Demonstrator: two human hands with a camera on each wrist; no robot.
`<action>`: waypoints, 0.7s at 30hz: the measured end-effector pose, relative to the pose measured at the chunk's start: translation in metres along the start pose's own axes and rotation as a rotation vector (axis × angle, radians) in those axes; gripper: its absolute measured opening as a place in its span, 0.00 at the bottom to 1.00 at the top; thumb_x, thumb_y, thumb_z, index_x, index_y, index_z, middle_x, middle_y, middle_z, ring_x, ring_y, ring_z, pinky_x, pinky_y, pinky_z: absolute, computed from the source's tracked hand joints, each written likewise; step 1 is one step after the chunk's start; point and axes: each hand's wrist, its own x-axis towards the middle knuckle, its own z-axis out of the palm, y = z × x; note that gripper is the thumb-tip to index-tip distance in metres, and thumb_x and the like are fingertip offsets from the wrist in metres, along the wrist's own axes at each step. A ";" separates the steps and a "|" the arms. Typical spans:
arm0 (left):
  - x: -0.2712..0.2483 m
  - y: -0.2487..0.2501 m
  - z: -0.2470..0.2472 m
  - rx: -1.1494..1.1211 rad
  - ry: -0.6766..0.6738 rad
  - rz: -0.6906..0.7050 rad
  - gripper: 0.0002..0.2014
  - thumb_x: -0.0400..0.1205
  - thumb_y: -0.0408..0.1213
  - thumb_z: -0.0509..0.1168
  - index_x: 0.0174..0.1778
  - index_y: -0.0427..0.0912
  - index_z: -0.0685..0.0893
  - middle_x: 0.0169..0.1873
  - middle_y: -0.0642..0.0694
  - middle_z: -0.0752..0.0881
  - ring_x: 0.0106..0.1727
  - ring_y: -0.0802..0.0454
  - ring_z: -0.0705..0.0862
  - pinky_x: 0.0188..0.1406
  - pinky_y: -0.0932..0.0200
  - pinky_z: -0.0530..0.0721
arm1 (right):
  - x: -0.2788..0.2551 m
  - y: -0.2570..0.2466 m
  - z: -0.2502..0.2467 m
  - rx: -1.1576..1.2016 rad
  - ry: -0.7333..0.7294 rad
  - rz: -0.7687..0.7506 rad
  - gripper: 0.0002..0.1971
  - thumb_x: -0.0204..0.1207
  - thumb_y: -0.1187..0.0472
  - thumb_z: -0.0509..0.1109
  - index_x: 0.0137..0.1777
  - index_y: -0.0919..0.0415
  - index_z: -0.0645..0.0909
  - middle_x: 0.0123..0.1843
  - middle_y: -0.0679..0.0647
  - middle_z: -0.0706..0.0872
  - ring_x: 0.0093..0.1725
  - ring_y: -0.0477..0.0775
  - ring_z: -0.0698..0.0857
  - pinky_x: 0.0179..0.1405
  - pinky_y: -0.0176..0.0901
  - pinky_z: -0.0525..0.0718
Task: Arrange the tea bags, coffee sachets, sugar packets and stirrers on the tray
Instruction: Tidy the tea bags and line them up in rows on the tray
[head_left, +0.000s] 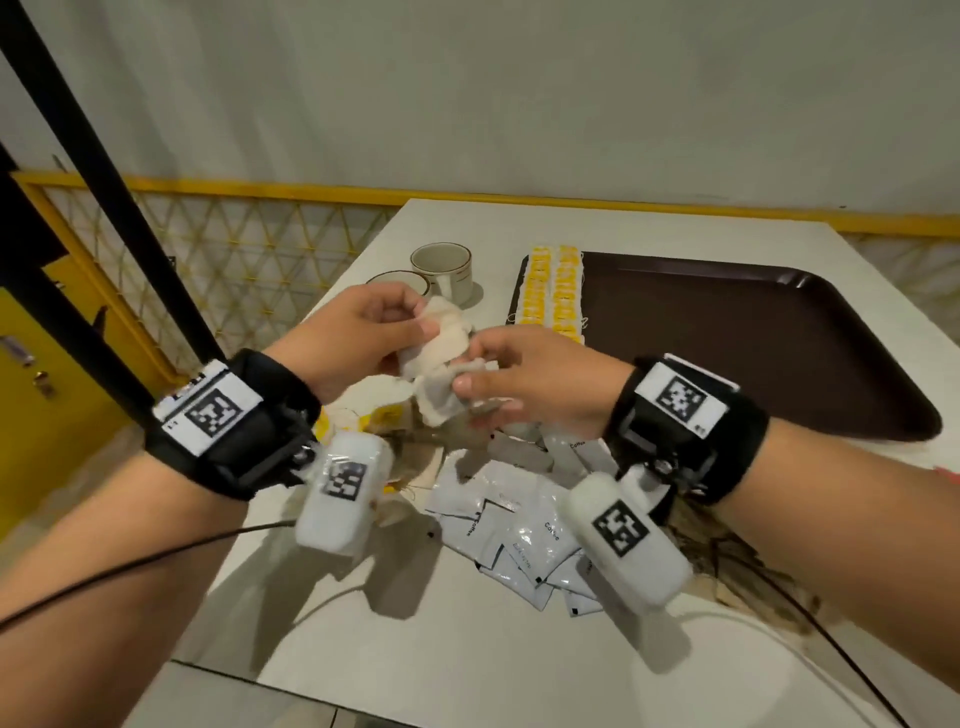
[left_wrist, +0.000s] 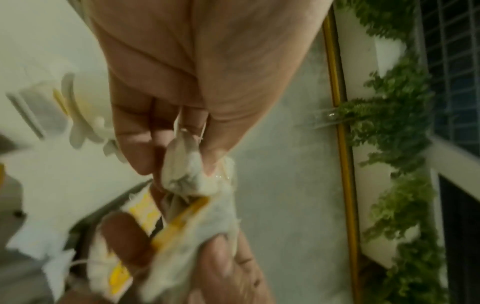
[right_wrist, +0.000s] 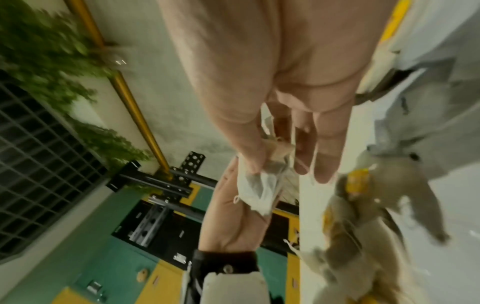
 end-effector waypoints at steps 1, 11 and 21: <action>0.001 0.001 0.009 -0.062 0.011 0.008 0.06 0.81 0.27 0.64 0.39 0.40 0.77 0.34 0.40 0.80 0.29 0.51 0.77 0.24 0.65 0.79 | -0.003 0.000 -0.002 0.055 0.063 -0.033 0.03 0.78 0.71 0.69 0.48 0.65 0.79 0.51 0.60 0.82 0.48 0.55 0.86 0.55 0.57 0.87; 0.027 0.016 0.114 -0.475 -0.053 -0.038 0.03 0.83 0.28 0.61 0.45 0.34 0.78 0.34 0.40 0.83 0.28 0.53 0.84 0.25 0.62 0.85 | -0.056 0.026 -0.051 0.176 0.563 -0.246 0.05 0.77 0.72 0.69 0.46 0.62 0.80 0.48 0.60 0.86 0.43 0.55 0.89 0.42 0.47 0.89; 0.033 -0.017 0.135 -0.781 -0.159 -0.364 0.07 0.86 0.30 0.57 0.58 0.36 0.75 0.34 0.40 0.85 0.29 0.53 0.87 0.22 0.66 0.83 | -0.084 0.065 -0.069 0.147 0.740 -0.234 0.11 0.77 0.74 0.69 0.52 0.59 0.77 0.41 0.60 0.86 0.38 0.50 0.88 0.38 0.48 0.90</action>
